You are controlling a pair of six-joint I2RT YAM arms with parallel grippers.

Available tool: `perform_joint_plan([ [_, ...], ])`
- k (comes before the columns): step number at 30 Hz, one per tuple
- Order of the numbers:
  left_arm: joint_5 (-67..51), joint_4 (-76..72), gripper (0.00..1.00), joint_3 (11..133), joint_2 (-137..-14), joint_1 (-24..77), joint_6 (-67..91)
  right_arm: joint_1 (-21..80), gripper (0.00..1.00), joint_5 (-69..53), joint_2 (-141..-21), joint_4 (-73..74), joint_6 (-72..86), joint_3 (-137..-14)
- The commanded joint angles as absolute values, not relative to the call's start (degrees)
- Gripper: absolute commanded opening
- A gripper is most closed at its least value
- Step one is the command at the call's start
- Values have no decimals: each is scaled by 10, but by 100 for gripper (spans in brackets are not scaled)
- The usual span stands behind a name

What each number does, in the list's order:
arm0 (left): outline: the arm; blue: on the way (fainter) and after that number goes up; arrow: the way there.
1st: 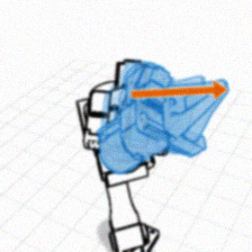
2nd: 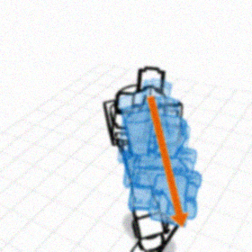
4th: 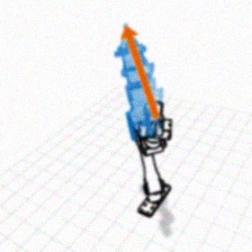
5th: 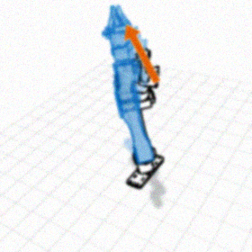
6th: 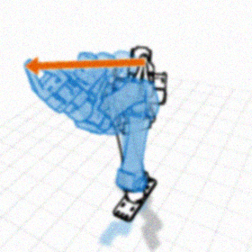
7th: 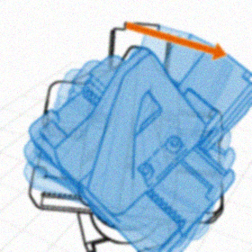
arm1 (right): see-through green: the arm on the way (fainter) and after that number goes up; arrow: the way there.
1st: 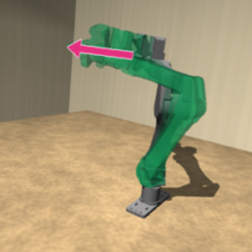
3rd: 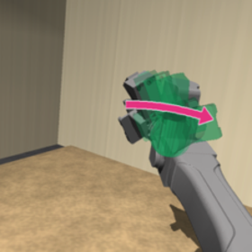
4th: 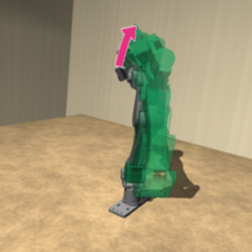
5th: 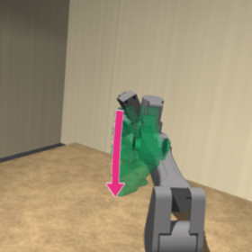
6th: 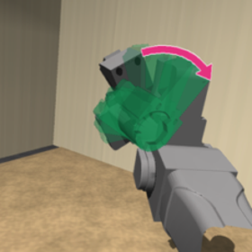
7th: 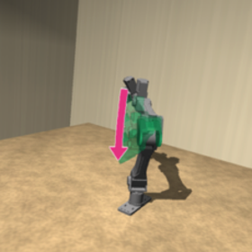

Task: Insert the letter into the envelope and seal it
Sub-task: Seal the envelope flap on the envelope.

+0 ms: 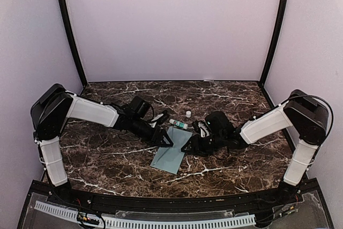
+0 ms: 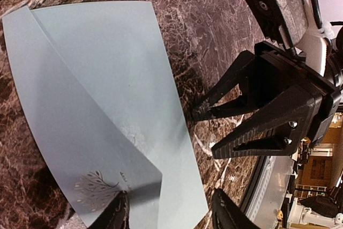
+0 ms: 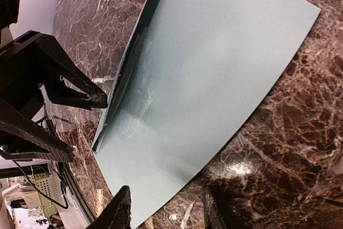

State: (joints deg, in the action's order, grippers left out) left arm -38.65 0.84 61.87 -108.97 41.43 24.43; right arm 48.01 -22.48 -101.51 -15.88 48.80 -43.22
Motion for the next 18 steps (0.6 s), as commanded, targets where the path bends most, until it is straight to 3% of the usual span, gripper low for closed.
perform_joint_plan([
  [1, -395, 2, 50, 622, -1099, 418, 246, 486, 43, -224, -1023, -175, 494, -437],
  [18, -359, 26, 46, 601, -1116, 419, 242, 486, 35, -208, -994, -148, 487, -455],
])
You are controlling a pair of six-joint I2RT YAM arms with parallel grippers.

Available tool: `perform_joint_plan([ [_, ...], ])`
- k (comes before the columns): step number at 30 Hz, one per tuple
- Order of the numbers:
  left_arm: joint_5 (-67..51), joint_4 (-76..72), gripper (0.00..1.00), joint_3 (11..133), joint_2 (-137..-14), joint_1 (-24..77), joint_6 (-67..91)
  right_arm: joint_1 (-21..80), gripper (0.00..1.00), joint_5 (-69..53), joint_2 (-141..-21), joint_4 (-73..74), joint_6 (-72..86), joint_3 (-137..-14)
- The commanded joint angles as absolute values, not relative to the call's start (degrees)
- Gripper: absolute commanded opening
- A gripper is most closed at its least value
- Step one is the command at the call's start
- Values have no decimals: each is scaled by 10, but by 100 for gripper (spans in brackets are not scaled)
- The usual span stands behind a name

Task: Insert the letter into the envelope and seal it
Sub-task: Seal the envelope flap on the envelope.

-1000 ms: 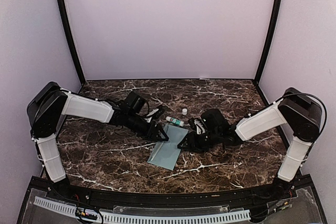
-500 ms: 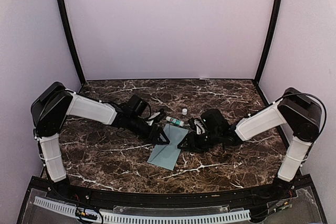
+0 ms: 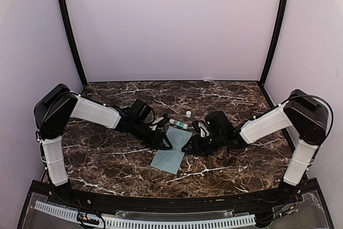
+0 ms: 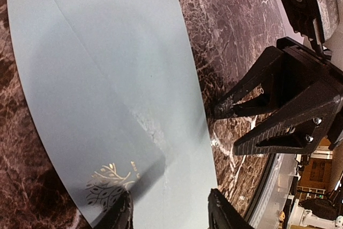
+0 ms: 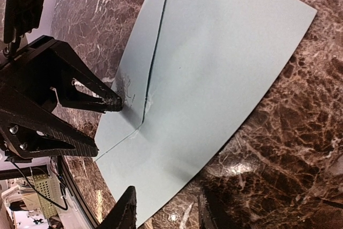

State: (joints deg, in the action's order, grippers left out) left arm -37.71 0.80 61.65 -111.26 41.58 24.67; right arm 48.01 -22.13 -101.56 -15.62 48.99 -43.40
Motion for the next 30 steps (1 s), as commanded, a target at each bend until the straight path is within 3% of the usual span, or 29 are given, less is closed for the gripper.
perform_joint_plan([
  [1, -357, 29, 46, 600, -1115, 419, 240, 486, 34, -208, -989, -144, 486, -460],
  [12, -349, 33, 30, 596, -1105, 419, 234, 486, 18, -221, -1008, -159, 481, -507],
  [30, -344, 33, 23, 596, -1101, 419, 231, 499, 3, -269, -1138, -209, 487, -589],
])
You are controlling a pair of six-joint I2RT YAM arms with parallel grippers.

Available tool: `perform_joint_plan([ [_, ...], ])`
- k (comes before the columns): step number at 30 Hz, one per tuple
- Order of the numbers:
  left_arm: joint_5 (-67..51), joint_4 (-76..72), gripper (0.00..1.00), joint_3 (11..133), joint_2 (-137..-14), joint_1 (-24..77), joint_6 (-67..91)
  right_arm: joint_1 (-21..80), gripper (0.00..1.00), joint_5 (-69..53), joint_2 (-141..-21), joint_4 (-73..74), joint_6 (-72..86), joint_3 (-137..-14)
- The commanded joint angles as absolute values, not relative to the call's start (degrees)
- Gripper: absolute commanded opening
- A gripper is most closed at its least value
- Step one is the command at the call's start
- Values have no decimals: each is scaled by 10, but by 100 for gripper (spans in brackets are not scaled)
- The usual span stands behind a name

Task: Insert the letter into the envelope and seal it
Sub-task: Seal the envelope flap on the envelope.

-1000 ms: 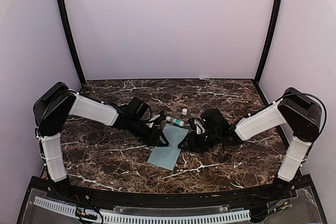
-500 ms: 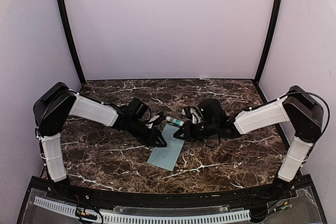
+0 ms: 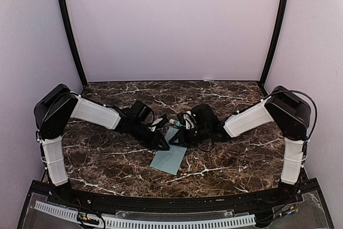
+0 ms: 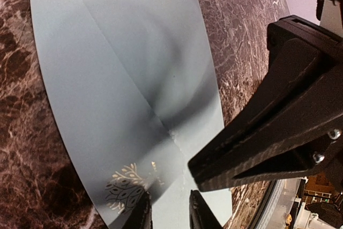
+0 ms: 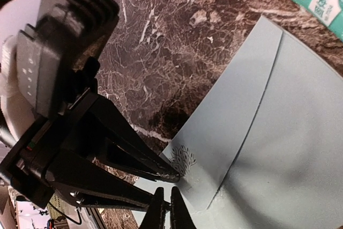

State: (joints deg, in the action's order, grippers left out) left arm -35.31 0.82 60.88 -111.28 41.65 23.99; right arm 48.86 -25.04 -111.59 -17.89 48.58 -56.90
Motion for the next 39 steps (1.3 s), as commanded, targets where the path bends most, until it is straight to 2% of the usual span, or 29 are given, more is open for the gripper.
perform_joint_plan([
  [1, -344, 33, 23, 596, -1101, 419, 231, 500, 3, -270, -1144, -209, 487, -593],
  [14, -364, 26, 19, 586, -1077, 428, 219, 501, 0, -247, -1179, -184, 517, -590],
  [24, -359, 40, 18, 534, -1031, 456, 207, 501, 0, -238, -1183, -178, 520, -590],
  [39, -318, 35, 15, 507, -1051, 456, 228, 512, 0, -305, -1172, -172, 486, -588],
])
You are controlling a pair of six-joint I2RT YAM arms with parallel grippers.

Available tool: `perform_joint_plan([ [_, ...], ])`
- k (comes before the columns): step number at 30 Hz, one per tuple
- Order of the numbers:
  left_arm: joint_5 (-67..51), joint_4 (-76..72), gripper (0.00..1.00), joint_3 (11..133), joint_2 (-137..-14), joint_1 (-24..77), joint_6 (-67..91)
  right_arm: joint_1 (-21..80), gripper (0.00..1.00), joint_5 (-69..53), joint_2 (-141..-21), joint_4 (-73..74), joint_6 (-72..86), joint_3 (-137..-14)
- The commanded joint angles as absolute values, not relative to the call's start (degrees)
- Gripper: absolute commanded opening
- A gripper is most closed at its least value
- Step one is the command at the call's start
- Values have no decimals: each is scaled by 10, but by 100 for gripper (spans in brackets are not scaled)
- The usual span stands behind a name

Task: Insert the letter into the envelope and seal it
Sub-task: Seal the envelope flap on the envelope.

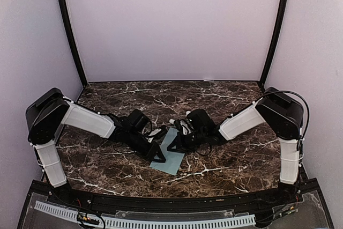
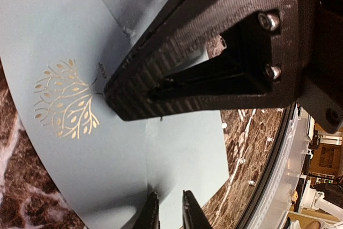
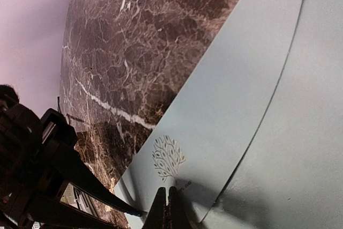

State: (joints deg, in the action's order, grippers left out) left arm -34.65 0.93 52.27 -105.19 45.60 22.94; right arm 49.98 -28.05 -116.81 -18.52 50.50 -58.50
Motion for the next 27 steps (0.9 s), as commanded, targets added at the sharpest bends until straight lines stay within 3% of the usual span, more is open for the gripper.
perform_joint_plan([
  [1, -318, 36, 15, 507, -1051, 456, 228, 513, 0, -308, -1171, -168, 485, -587],
  [13, -314, 40, 15, 512, -1051, 456, 226, 529, 0, -285, -1169, -134, 473, -592],
  [27, -316, 42, 14, 507, -1050, 456, 220, 466, 0, -248, -1176, -154, 481, -589],
])
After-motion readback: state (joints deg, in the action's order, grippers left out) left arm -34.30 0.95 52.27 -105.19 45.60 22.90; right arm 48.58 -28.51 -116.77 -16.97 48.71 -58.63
